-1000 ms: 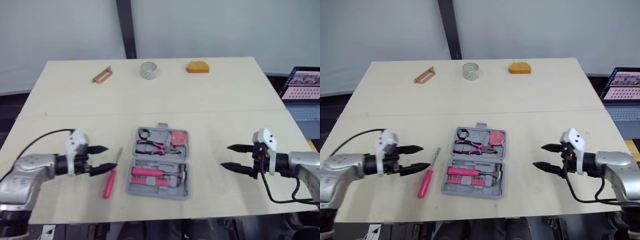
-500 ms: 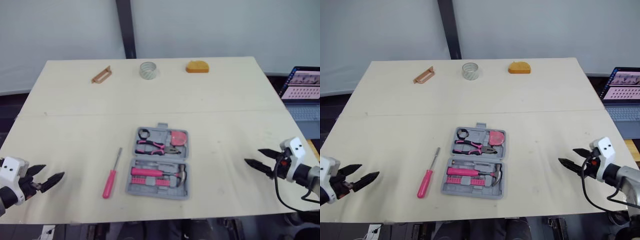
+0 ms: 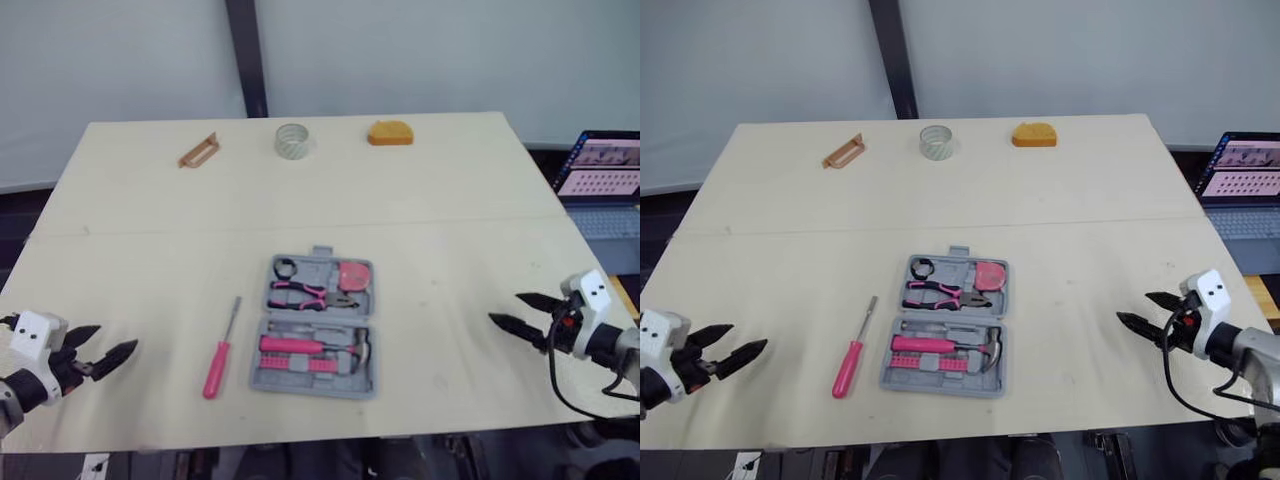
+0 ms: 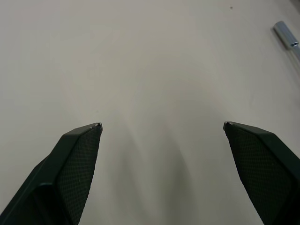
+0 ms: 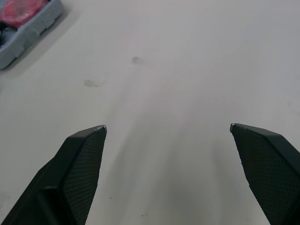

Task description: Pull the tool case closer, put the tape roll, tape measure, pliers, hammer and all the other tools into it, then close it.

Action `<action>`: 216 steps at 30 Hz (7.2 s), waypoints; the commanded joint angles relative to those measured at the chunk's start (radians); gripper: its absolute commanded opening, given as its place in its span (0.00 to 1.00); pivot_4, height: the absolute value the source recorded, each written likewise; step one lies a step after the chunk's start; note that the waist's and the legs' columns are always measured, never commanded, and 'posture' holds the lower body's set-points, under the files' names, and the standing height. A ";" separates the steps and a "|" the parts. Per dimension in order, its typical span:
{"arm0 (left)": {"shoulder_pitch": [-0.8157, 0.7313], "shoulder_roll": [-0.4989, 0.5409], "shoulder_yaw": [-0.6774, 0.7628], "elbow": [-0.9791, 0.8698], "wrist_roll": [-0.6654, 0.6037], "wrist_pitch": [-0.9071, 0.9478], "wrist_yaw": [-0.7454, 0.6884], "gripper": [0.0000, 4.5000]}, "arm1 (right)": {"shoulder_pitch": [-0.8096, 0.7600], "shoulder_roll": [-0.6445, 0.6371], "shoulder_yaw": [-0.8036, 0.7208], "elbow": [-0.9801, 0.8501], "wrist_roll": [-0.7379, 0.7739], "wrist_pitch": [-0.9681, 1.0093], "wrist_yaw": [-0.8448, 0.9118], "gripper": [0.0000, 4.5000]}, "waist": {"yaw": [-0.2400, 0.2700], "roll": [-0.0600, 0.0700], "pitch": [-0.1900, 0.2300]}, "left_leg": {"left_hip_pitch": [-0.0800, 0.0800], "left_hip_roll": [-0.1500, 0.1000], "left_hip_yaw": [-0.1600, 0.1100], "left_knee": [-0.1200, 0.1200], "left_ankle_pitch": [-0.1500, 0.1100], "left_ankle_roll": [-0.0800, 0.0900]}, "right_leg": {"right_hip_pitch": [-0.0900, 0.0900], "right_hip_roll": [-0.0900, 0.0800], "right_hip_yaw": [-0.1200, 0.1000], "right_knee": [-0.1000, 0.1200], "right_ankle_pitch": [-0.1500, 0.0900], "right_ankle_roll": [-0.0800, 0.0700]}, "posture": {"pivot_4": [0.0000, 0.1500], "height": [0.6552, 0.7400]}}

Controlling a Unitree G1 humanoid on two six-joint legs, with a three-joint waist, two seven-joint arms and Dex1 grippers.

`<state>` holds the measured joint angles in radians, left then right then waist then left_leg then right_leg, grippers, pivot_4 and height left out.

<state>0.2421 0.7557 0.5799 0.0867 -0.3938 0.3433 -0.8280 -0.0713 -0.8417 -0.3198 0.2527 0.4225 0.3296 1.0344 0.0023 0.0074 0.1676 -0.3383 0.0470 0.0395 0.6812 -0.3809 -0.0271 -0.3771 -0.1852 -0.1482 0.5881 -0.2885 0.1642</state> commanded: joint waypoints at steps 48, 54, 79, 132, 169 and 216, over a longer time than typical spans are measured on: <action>0.155 -0.512 -0.462 -0.592 0.252 0.249 0.634 0.99 | -0.414 0.039 0.432 -0.482 0.071 0.151 0.288 1.00 | 0.012 -0.002 0.002 | 0.000 0.001 0.000 0.003 -0.002 0.001 | 0.000 0.001 0.001 -0.001 0.000 -0.001 | 1.00 1.00; 0.145 -0.498 -0.465 -0.570 0.257 0.252 0.625 0.48 | -0.420 0.039 0.431 -0.472 0.065 0.145 0.287 1.00 | 0.021 -0.002 0.002 | 0.000 0.001 0.000 0.003 -0.002 0.001 | 0.000 0.001 0.001 -0.001 0.000 -0.001 | 1.00 1.00; 0.028 -0.161 -0.311 -0.573 0.116 0.166 0.266 0.14 | -0.354 0.005 0.359 -0.556 0.115 0.178 0.259 1.00 | 0.022 0.000 0.002 | -0.001 0.001 0.000 0.003 -0.002 0.001 | 0.000 0.001 0.001 -0.002 0.001 -0.002 | 1.00 1.00; -0.658 0.050 -1.063 -0.529 0.306 0.316 -0.293 0.14 | 0.001 -0.180 0.193 -0.729 0.140 0.164 0.252 1.00 | 0.024 -0.006 0.009 | -0.003 0.001 0.003 0.005 -0.002 0.001 | -0.003 0.001 0.001 0.001 0.001 -0.001 | 1.00 1.00; -0.714 -0.003 -1.208 -0.591 0.376 0.490 -0.210 0.14 | 0.006 -0.174 0.213 -0.730 0.134 0.162 0.225 1.00 | 0.027 -0.006 0.009 | -0.003 0.001 0.002 0.007 -0.002 0.001 | -0.002 0.001 0.001 0.002 0.001 -0.001 | 1.00 1.00; -0.388 -0.057 -0.870 -0.320 0.189 -0.033 -0.283 0.00 | -0.029 -0.158 0.230 -0.699 0.135 0.163 0.223 1.00 | 0.024 -0.006 0.009 | -0.004 0.001 0.000 0.011 -0.003 0.002 | -0.001 0.001 0.001 0.002 0.001 -0.001 | 1.00 1.00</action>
<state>-0.1516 0.6898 -0.2863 -0.2208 -0.2114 0.3349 -1.0984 -0.0984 -1.0019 -0.0835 -0.4352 0.5504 0.5017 1.2601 0.0264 0.0011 0.1768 -0.3426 0.0478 0.0399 0.6918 -0.3841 -0.0247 -0.3779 -0.1839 -0.1473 0.5901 -0.2876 0.1628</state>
